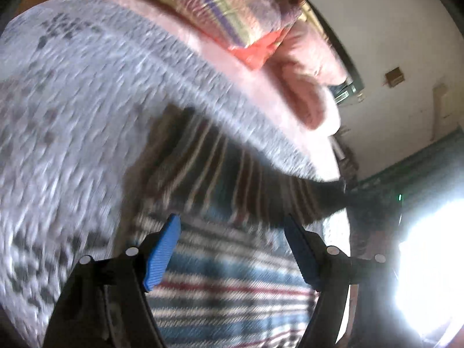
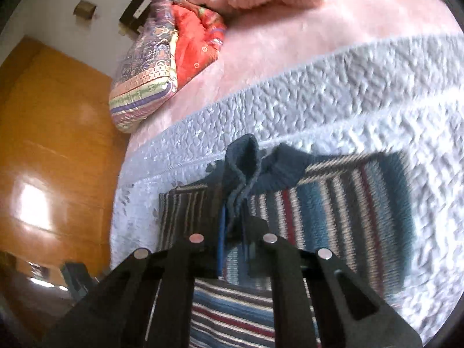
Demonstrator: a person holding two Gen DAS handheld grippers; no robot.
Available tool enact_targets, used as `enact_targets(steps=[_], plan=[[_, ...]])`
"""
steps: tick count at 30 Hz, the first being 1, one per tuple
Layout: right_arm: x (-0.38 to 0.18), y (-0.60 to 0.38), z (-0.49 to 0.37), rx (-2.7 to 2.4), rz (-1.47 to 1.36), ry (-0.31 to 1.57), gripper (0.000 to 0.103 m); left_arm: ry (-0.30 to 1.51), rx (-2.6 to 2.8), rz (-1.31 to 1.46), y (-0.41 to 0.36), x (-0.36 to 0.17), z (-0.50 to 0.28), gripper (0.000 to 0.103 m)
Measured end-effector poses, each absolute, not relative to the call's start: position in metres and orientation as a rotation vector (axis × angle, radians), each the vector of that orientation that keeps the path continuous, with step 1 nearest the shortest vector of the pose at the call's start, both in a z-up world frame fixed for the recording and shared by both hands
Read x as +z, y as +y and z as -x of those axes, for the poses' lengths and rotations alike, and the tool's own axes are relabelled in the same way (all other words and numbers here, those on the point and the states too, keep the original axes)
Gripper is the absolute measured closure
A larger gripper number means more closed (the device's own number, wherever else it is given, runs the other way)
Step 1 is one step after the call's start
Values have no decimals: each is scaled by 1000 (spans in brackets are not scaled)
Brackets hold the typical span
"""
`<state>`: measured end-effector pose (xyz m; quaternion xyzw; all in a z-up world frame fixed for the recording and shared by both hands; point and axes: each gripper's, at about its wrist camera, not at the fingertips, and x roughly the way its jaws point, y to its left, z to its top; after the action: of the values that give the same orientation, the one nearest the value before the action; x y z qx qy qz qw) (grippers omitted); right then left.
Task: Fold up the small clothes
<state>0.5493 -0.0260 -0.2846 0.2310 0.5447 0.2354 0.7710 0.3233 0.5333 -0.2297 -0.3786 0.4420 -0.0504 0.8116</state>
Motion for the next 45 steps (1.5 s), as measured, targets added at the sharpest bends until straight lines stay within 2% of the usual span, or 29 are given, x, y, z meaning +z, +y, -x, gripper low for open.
enact_targets(steps=[5, 15, 18, 20, 21, 22, 25, 26, 27, 28, 30, 31, 32, 34, 35, 37, 39, 40, 41, 43, 45], plan=[[-300, -49, -545, 484, -475, 1190, 95, 960, -147, 848, 539, -243, -372, 30], [-415, -94, -523, 371, -516, 1332, 95, 1176, -109, 771, 514, -338, -422, 30], [-399, -111, -518, 373, -611, 1253, 84, 1159, -175, 744, 508, -327, -427, 30], [-382, -117, -521, 425, -693, 1184, 82, 1126, -242, 731, 504, -316, -433, 30], [-381, -115, -524, 447, -708, 1186, 80, 1120, -262, 726, 503, -314, -436, 30], [-384, -109, -529, 489, -729, 1212, 73, 1123, -277, 722, 501, -315, -441, 30], [-416, -87, -537, 555, -740, 1344, 72, 1217, -261, 695, 497, -339, -452, 29], [-424, -85, -536, 538, -715, 1377, 82, 1284, -242, 667, 494, -355, -455, 30], [-433, -84, -534, 511, -676, 1399, 93, 1289, -236, 649, 494, -358, -455, 37], [-435, -87, -533, 491, -643, 1393, 103, 1285, -241, 637, 494, -355, -454, 37], [-428, -94, -526, 488, -664, 1364, 95, 1242, -291, 659, 493, -340, -447, 37], [-420, -95, -520, 508, -671, 1342, 82, 1212, -354, 677, 490, -331, -441, 36], [-416, -95, -514, 531, -676, 1329, 77, 1206, -386, 667, 485, -327, -436, 36], [-423, -93, -506, 535, -662, 1354, 77, 1291, -332, 564, 475, -342, -430, 35], [-429, -92, -506, 519, -642, 1370, 85, 1344, -290, 516, 473, -354, -429, 36], [-433, -96, -503, 492, -638, 1372, 92, 1320, -278, 524, 473, -354, -424, 37], [-418, -105, -499, 470, -678, 1363, 77, 1313, -268, 565, 477, -337, -416, 36], [-404, -112, -493, 469, -693, 1348, 61, 1299, -278, 581, 478, -327, -407, 34], [-390, -120, -484, 477, -707, 1333, 55, 1287, -288, 590, 481, -314, -392, 33], [-366, -136, -459, 500, -710, 1333, 54, 1277, -294, 592, 489, -299, -362, 27], [-350, -161, -420, 474, -679, 1342, 47, 1291, -279, 591, 500, -289, -321, 25]])
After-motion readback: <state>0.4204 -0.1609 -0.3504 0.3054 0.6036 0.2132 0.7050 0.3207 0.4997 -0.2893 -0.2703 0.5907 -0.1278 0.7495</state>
